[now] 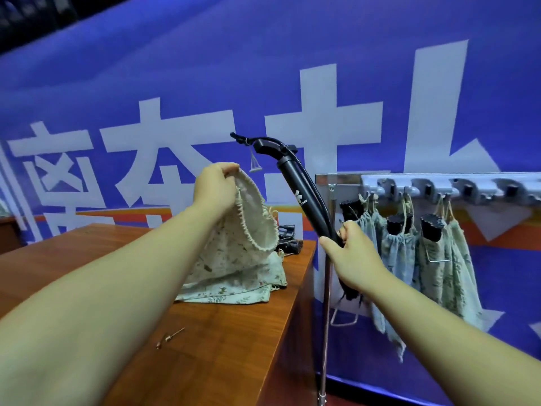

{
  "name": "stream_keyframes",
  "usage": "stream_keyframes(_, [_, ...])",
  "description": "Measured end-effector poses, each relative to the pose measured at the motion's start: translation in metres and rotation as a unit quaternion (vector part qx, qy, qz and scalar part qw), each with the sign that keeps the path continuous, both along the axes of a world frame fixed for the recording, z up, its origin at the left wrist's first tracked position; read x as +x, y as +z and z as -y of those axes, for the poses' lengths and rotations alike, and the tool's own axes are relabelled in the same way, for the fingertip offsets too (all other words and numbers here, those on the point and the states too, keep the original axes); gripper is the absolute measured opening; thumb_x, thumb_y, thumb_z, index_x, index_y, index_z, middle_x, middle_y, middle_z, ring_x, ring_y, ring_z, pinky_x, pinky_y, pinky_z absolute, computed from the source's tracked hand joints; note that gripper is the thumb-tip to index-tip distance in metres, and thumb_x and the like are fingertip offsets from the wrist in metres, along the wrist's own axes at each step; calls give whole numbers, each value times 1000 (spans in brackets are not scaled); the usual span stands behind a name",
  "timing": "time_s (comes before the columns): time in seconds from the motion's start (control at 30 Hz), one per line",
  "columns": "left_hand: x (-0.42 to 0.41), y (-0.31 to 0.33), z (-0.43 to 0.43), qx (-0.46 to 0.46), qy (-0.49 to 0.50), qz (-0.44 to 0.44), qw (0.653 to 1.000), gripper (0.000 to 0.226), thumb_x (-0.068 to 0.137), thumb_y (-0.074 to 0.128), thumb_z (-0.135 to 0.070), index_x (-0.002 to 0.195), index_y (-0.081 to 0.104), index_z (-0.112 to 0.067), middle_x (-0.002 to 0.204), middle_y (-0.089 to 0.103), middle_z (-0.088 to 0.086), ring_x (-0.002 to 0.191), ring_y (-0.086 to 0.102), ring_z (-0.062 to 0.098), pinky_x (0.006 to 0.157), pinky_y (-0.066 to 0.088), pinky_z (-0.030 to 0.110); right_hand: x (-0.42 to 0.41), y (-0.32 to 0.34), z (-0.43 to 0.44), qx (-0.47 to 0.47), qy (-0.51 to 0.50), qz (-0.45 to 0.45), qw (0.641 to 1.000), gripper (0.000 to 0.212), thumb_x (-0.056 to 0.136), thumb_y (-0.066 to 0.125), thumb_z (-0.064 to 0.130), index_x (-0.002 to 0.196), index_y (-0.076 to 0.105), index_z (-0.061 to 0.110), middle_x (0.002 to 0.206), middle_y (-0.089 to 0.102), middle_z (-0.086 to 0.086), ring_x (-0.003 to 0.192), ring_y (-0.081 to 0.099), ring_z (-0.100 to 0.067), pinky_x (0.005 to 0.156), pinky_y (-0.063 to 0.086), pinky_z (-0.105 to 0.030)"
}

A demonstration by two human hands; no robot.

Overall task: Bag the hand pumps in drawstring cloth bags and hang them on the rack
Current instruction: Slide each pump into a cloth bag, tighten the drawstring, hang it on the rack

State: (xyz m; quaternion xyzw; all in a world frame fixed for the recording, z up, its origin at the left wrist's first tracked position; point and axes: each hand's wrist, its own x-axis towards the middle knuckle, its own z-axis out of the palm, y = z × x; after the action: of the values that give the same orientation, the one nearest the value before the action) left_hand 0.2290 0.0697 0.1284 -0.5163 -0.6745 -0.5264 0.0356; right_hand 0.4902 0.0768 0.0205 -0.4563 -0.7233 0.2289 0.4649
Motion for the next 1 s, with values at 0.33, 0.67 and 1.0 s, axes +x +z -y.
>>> stream_keyframes(0.33, [106, 7, 17, -51, -162, 31, 985, 7, 86, 74, -16, 88, 78, -20, 71, 72, -5, 56, 62, 10, 59, 49, 26, 74, 11, 24, 13, -43, -32, 998, 38, 94, 62, 35, 81, 30, 18, 73, 37, 0, 61, 34, -18, 55, 27, -34])
stream_keyframes(0.67, [276, -39, 24, -263, -365, -95, 888, 23, 92, 57, 6, 90, 74, -9, 56, 65, -3, 49, 55, 11, 50, 43, 22, 221, -38, 46, -10, -151, -87, 985, 39, 82, 64, 47, 77, 29, 31, 74, 42, 1, 75, 62, -30, 64, 44, -42])
stream_keyframes(1.0, [358, -187, 4, -407, -368, -63, 834, 26, 92, 63, 6, 99, 80, -12, 62, 68, -4, 49, 52, 4, 51, 41, 17, 319, -124, 46, -68, -164, -44, 983, 45, 82, 69, 12, 84, 26, 22, 72, 33, 1, 59, 27, -16, 53, 27, -34])
